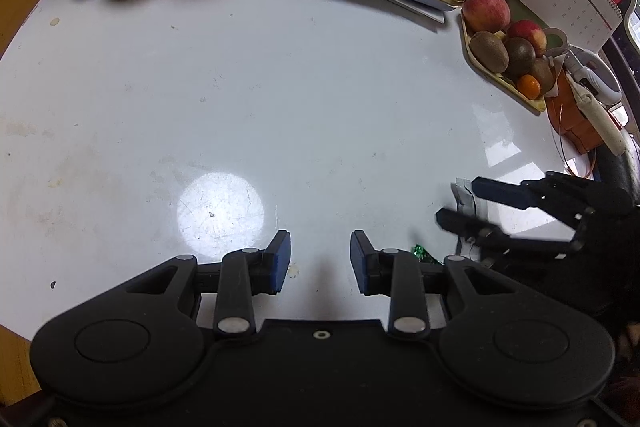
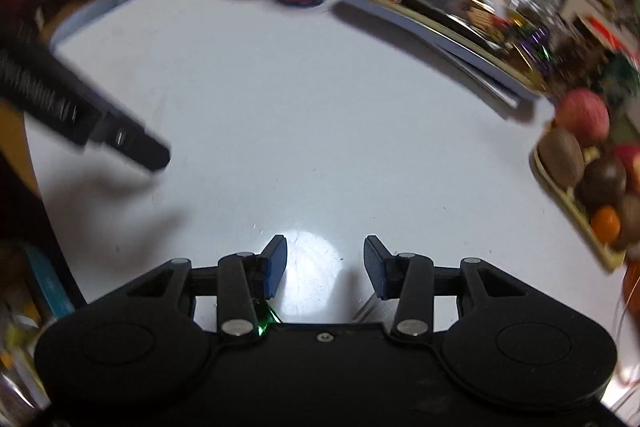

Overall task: Organize snacks
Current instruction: 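Close the right gripper on the white bar while the left approaches the green candy, then lower the left gripper onto the green candy and close it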

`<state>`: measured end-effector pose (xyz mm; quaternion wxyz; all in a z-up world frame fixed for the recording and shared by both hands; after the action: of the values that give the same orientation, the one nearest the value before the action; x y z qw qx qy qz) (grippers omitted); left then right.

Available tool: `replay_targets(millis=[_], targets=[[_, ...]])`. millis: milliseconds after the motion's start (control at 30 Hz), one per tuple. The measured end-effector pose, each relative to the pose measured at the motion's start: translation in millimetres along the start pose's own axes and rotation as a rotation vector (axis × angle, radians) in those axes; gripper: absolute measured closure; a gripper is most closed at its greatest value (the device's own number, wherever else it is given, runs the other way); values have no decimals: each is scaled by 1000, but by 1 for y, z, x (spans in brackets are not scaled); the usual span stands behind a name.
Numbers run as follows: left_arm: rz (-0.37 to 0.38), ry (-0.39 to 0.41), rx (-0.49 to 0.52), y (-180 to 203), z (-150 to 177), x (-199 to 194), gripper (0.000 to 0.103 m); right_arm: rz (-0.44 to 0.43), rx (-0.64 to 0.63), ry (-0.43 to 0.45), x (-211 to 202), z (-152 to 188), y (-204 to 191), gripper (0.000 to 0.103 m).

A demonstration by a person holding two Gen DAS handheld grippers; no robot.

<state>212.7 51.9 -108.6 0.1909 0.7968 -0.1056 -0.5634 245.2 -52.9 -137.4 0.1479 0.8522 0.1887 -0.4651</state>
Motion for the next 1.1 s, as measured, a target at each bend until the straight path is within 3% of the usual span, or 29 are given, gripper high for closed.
replay_targets(millis=[133, 267, 367, 533, 667, 900, 1033, 1100], targets=[[-36, -2, 69, 15, -4, 5, 62, -14, 344, -33, -11, 12, 51, 55], [-51, -30, 174, 39, -3, 18, 61, -2, 509, -103, -15, 40, 75, 55], [-68, -41, 201, 49, -3, 30, 61, 50, 489, -121, -12, 46, 78, 55], [-22, -74, 120, 44, 9, 39, 61, 53, 405, -95, -8, 38, 63, 58], [-25, -71, 112, 39, 8, 36, 61, 36, 388, -133, -5, 33, 51, 59], [-19, -60, 60, 33, 5, 34, 61, 79, 352, -198, 6, 41, 48, 61], [-9, -61, 68, 36, 6, 33, 61, 85, 340, -204, 9, 43, 48, 67], [-7, -63, 73, 37, 6, 34, 61, 86, 330, -199, 9, 44, 48, 77]])
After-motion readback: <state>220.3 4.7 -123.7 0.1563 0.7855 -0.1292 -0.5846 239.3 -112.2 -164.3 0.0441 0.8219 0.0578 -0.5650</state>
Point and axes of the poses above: each gripper's, at about its wrist camera, not at the fingertips, and x roughly the way its jaws point, y to its right, z to its underside, the point moved 8 cm from there along x, roughly the way its jaws point, and after that the axes turned 6 degrees about z, right-handed, at the moved point
